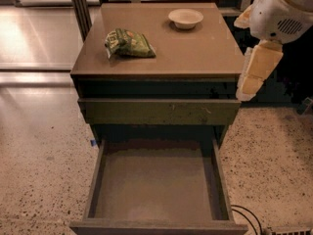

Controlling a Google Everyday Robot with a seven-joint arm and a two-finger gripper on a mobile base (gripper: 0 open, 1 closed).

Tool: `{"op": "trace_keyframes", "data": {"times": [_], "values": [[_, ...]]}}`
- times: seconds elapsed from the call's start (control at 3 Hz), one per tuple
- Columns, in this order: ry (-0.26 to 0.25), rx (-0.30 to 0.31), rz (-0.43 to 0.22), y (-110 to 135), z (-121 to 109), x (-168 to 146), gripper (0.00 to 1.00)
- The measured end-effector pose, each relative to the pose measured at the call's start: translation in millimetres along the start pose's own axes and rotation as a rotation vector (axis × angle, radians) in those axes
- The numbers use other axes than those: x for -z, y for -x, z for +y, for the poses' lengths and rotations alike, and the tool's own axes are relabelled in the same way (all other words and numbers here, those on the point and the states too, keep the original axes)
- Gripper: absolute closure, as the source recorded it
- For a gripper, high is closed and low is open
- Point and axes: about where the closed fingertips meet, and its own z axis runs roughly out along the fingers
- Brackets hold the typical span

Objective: Place green jalapeno chip bag into middle drawer

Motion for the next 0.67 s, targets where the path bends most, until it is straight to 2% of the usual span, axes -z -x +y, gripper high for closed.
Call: {"op": "trace_keyframes", "data": {"times": [0.67], "values": [[0.020, 0.140, -0.046, 83.2, -66.4, -35.9, 0.00]]}}
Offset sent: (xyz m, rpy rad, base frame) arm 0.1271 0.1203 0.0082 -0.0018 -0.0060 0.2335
